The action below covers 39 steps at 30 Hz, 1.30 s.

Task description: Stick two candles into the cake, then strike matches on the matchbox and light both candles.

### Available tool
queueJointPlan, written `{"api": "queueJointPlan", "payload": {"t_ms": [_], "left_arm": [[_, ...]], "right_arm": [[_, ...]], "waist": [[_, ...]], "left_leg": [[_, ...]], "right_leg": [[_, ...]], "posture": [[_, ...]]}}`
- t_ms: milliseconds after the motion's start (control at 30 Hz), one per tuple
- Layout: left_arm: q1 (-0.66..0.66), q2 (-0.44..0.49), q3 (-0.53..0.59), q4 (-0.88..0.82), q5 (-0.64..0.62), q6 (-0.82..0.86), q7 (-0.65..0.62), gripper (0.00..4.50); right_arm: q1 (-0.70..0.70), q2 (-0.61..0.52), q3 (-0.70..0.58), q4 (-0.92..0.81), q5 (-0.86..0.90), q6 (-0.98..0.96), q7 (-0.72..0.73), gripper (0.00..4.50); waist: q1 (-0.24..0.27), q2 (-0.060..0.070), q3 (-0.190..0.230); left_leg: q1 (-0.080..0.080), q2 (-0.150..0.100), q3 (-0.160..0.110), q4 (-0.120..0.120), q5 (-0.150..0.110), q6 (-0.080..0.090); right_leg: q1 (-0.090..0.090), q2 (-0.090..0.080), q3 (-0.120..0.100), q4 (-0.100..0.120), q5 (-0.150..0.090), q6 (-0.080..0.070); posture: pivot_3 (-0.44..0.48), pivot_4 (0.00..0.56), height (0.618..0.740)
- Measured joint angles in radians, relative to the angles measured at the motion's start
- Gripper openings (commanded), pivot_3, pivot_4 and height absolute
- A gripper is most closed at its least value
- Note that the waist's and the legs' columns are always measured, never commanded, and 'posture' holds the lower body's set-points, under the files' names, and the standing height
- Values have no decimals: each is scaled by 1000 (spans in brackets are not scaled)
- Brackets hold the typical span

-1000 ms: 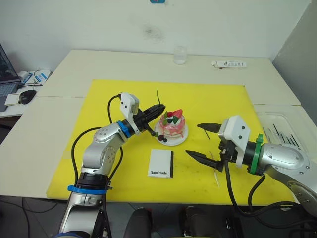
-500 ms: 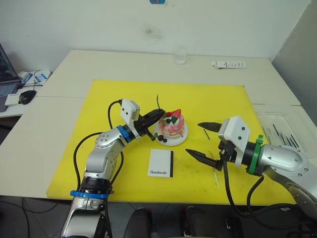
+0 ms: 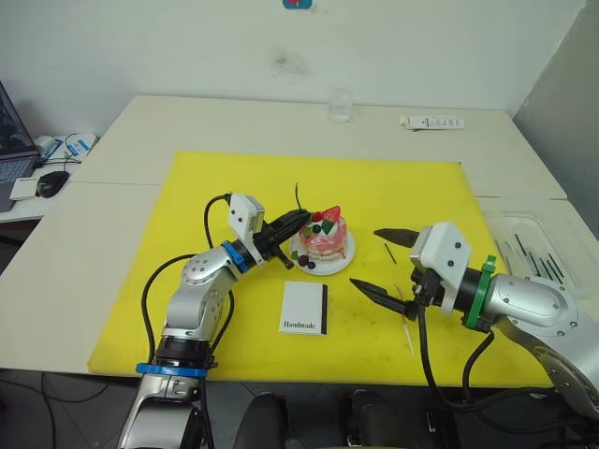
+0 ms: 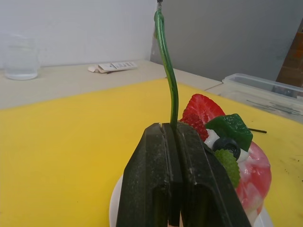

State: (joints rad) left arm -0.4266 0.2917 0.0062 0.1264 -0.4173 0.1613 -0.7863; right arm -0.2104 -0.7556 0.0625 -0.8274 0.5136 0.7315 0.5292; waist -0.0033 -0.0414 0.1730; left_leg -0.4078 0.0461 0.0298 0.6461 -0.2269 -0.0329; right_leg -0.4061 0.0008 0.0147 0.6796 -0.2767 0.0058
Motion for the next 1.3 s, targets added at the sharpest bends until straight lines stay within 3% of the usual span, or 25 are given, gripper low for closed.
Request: {"api": "queueJointPlan", "payload": {"t_ms": [467,667,833,1033,1167,1300], "left_arm": [[-13,23,49,-69,-15,66,38,4363],[15,85,101,-160,-40,111,58,4475],[71,233,146,-286,-107,209,-1,4475],[197,479,138,-501,-263,417,-192,4475],[255,555,86,-632,-280,439,-277,4475],[303,559,30,-704,-279,428,-309,4475]], "right_arm": [[6,37,0,0,-25,-3,-4,4500],[4,64,-23,5,-30,-14,-15,4500],[32,61,-105,3,-30,-18,-38,4500],[237,27,-226,-52,-41,4,-51,4500],[428,26,-280,-133,-48,22,-55,4500],[603,28,-276,-178,-80,19,-59,4500]], "waist": [[-1,0,0],[-3,0,0],[-3,0,0],[-1,0,0],[1,1,0],[0,1,0]], "left_leg": [[0,0,0,0,0,0],[0,1,0,0,0,0],[0,1,0,-1,0,0],[0,1,0,-1,0,0],[3,1,1,-1,0,0],[6,2,2,-1,0,0]], "right_leg": [[0,0,0,0,0,0],[0,0,0,0,0,0],[0,0,0,0,0,0],[0,-4,0,-1,0,0],[1,-4,0,0,0,0],[3,-4,2,1,-1,-1]], "posture": [[0,150,740],[0,150,740],[0,150,740],[0,150,740],[0,150,740],[0,150,740]]}}
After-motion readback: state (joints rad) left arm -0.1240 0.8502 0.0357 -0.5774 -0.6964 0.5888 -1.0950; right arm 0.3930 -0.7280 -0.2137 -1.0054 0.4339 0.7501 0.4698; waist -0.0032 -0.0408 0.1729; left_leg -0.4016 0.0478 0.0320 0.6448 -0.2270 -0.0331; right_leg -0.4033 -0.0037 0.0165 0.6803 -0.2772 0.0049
